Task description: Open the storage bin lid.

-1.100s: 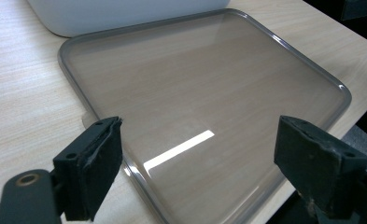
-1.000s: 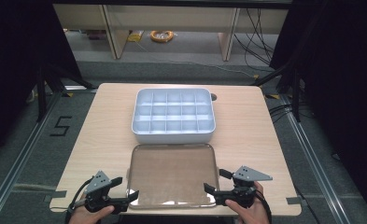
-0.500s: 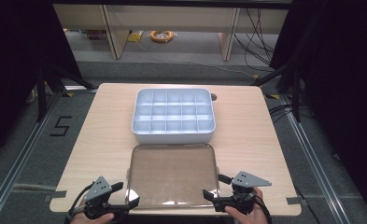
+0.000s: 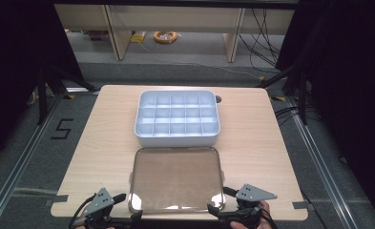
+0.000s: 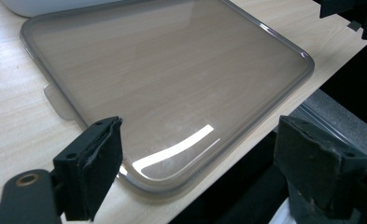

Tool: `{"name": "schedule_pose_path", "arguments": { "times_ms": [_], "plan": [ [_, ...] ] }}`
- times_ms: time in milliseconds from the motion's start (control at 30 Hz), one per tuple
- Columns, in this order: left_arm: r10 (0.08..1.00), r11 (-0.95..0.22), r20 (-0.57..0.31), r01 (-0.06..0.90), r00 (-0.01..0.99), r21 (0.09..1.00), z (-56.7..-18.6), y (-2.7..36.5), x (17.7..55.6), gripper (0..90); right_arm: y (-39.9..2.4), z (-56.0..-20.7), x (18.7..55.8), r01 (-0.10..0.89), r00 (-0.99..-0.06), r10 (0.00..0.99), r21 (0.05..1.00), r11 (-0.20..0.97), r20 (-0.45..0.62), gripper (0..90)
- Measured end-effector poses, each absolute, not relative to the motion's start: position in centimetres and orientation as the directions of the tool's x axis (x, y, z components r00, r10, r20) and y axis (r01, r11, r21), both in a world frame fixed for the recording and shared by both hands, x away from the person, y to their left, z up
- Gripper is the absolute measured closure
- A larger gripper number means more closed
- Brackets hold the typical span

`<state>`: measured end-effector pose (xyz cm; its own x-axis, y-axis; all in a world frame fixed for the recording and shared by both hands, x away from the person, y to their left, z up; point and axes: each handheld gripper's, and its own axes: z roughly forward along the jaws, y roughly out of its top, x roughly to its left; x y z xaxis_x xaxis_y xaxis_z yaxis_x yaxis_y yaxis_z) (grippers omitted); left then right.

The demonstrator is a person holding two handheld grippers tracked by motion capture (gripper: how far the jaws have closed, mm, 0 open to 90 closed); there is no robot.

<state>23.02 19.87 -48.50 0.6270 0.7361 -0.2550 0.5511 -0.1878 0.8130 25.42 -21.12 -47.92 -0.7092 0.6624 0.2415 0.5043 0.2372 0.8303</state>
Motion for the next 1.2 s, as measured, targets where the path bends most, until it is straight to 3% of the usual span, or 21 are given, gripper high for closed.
{"name": "schedule_pose_path", "arguments": {
  "times_ms": [33, 133, 167, 767, 833, 900, 1200],
  "plan": [
    [0.743, -0.187, -0.253, 0.555, 0.620, 0.810, -48.5, 20.0, 22.8, 15.3, -21.1, -47.7, 25.0, 0.542, -0.689, 0.671, 0.809, 0.226, 0.275, 16.0],
    [0.739, -0.176, -0.264, 0.556, 0.619, 0.812, -48.5, 20.2, 22.5, 15.2, -21.3, -47.9, 25.0, 0.494, -0.713, 0.663, 0.835, 0.244, 0.229, 16.0],
    [0.736, -0.195, -0.248, 0.548, 0.630, 0.813, -48.5, 20.4, 22.5, 15.3, -21.3, -47.9, 24.6, 0.527, -0.696, 0.665, 0.821, 0.220, 0.269, 16.0],
    [0.741, -0.204, -0.242, 0.553, 0.627, 0.808, -49.0, 20.7, 21.2, 15.3, -21.7, -49.0, 23.1, 0.546, -0.685, 0.683, 0.800, 0.249, 0.255, 16.2],
    [0.748, -0.185, -0.258, 0.565, 0.611, 0.804, -49.1, 20.5, 21.2, 15.3, -21.5, -48.9, 22.8, 0.584, -0.662, 0.692, 0.777, 0.235, 0.288, 16.3],
    [0.738, -0.209, -0.241, 0.553, 0.630, 0.807, -49.1, 20.6, 21.3, 15.3, -21.7, -49.3, 23.3, 0.534, -0.700, 0.670, 0.805, 0.260, 0.248, 16.3],
    [0.745, -0.187, -0.265, 0.573, 0.612, 0.798, -49.2, 20.6, 21.3, 15.3, -21.7, -49.3, 23.3, 0.548, -0.698, 0.672, 0.790, 0.276, 0.249, 16.3]
  ]
}}
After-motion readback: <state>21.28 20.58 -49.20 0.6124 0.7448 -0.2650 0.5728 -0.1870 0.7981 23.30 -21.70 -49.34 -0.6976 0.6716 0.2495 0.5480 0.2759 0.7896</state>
